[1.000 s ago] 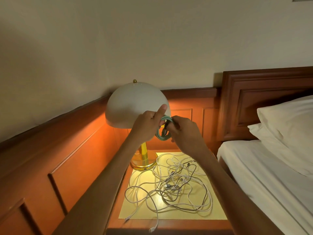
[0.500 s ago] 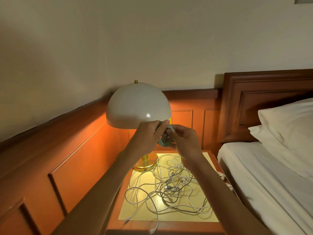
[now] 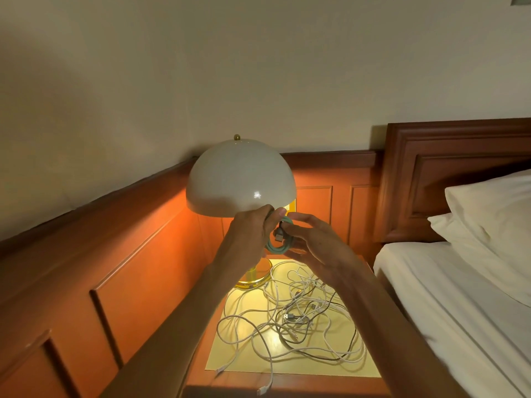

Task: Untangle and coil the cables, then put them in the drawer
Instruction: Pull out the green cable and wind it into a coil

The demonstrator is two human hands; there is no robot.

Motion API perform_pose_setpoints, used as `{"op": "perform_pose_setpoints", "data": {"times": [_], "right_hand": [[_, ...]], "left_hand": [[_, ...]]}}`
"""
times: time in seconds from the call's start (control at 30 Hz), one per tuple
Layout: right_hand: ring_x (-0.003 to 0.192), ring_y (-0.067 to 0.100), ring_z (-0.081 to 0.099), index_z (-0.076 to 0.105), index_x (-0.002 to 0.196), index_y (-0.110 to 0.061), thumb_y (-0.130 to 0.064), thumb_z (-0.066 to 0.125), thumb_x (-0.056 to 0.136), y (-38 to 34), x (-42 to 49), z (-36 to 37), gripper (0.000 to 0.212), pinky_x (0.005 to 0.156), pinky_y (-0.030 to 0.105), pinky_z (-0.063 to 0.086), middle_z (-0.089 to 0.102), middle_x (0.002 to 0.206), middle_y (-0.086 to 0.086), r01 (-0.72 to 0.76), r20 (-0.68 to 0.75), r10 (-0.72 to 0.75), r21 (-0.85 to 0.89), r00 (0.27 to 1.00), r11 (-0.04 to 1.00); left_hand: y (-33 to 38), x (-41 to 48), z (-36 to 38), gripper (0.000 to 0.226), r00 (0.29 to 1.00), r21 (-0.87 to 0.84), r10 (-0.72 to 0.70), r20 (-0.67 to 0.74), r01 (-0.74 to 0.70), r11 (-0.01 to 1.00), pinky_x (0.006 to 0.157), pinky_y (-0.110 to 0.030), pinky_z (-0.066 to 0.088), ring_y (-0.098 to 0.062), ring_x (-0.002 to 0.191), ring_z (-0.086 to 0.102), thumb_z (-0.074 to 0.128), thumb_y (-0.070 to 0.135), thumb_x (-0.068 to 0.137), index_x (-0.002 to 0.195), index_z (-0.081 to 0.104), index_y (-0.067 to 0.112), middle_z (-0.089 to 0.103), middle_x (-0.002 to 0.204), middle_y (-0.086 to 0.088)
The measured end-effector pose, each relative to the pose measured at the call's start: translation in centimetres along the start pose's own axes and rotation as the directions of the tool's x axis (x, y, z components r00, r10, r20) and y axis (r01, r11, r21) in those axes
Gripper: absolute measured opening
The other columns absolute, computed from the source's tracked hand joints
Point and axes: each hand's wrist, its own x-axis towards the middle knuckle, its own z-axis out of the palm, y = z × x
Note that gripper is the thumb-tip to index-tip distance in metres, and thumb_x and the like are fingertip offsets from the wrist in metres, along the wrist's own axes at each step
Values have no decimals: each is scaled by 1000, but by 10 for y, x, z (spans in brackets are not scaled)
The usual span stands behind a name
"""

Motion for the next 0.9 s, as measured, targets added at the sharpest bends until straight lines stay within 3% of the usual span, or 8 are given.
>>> {"op": "perform_pose_setpoints", "data": {"times": [0.23,0.4,0.5,0.57,0.63,0.7,0.77,0.9], "right_hand": [[118,40,63,51,138,-16,-1,66,89,-12,-5,-19,53,105,58,46,63,126,26,15,260,-35,79,965,997],[102,35,71,49,131,-24,1,67,90,-17,-16,-12,52,91,56,56,71,112,20,253,259,-199,-193,945,948],[79,18,73,54,127,-34,-17,80,82,-11,-23,-9,55,69,34,63,70,106,0,480,181,-474,-590,862,649],[77,8,68,62,125,-35,-28,85,76,-3,-22,-12,55,63,18,57,63,111,-6,570,200,-698,-745,687,347],[78,6,63,71,118,-27,-28,83,78,4,-18,-15,41,63,18,55,61,110,-3,608,287,-812,-787,508,102],[81,12,64,75,111,-19,-21,77,86,12,-14,-16,25,64,27,57,65,104,1,625,362,-842,-780,399,-39],[84,11,66,75,104,-15,-18,74,90,14,-16,-15,15,66,26,57,69,99,0,654,306,-870,-756,385,23],[88,11,71,75,99,-16,-21,69,92,7,-24,-12,10,73,23,56,75,93,-5,616,-39,-737,-522,674,590]], "left_hand": [[8,2,-2,43,999,-175,-7,36,13,984,53,-26,52,-14,58,62,41,46,100,92,62,10,64,73,-2],[11,6,0,42,981,-288,-115,158,158,945,52,-18,40,-3,48,53,37,47,102,87,60,15,58,66,8],[14,4,1,42,976,-264,-136,168,178,948,56,-23,42,-7,54,53,34,45,103,85,59,16,55,65,7],[15,3,0,40,974,-238,-145,171,184,954,61,-28,44,-14,60,53,34,38,105,91,59,10,54,69,5],[17,1,1,31,967,-239,-124,221,177,955,60,-33,41,-19,60,48,35,28,106,89,55,12,49,67,3],[21,-2,3,29,957,-311,-133,256,212,927,52,-30,38,-19,51,43,34,21,106,85,51,13,45,63,-1],[23,-5,2,37,953,-382,-154,259,248,890,46,-25,39,-17,46,45,32,32,107,83,54,13,49,62,-2],[21,-8,-6,40,952,-450,-71,298,205,869,49,-32,52,-14,50,53,36,43,103,82,59,17,51,67,-1]]}}
